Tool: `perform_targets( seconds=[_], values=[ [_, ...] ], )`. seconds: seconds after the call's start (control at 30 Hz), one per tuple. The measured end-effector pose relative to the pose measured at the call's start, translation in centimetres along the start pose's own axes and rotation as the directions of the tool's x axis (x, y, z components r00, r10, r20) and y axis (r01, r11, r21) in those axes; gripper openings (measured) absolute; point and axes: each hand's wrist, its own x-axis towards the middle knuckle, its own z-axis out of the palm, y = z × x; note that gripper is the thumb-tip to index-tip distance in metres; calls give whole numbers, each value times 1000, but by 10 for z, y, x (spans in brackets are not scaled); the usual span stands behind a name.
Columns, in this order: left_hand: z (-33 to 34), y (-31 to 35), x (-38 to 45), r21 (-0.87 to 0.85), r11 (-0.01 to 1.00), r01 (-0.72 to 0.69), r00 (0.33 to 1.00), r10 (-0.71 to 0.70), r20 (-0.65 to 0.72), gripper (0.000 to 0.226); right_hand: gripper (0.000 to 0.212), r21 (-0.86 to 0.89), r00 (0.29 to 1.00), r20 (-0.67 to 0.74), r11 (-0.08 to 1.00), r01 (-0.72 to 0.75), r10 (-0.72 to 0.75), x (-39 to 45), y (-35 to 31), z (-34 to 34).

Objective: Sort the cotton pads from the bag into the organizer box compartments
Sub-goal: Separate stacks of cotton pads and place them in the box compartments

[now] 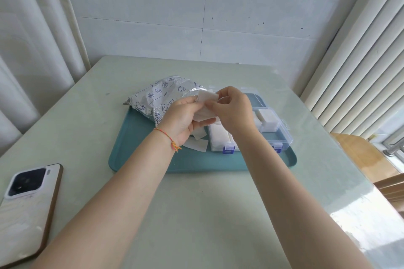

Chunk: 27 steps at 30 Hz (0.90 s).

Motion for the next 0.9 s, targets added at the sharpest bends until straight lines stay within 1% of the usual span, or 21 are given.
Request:
perform_targets(
  seconds=[0.1, 0.17, 0.3, 0.47, 0.57, 0.67, 0.77, 0.9],
  values=[
    [0, 2, 0, -35, 999, 4, 1000, -5, -8, 26, 17, 7, 999, -37, 1000, 29, -29, 1, 1, -1],
    [0, 2, 0, -35, 999, 1, 1000, -1, 3, 26, 16, 14, 999, -24, 999, 30, -30, 1, 0, -1],
    [-1, -1, 1, -13, 1000, -12, 1000, 12, 20, 27, 25, 55, 999, 0, 998, -32, 32, 1, -1, 0],
    [1, -3, 2, -43, 998, -43, 999, 45, 29, 27, 20, 100, 997, -14, 992, -74, 76, 2, -1, 0],
    [2, -5, 2, -37, 997, -65, 997, 66, 38, 27, 18, 89, 997, -36, 994, -66, 70, 2, 1, 2],
    [3, -5, 2, -34, 996, -77, 996, 78, 39, 27, 20, 84, 997, -53, 995, -53, 57, 1, 0, 6],
    [3, -5, 2, -43, 995, -86, 996, 87, 21, 27, 26, 102, 993, -56, 990, -93, 99, -1, -3, 9],
    [7, -7, 1, -40, 995, -91, 996, 91, -2, 30, 29, 123, 990, -59, 985, -120, 128, -3, -4, 9]
  ],
)
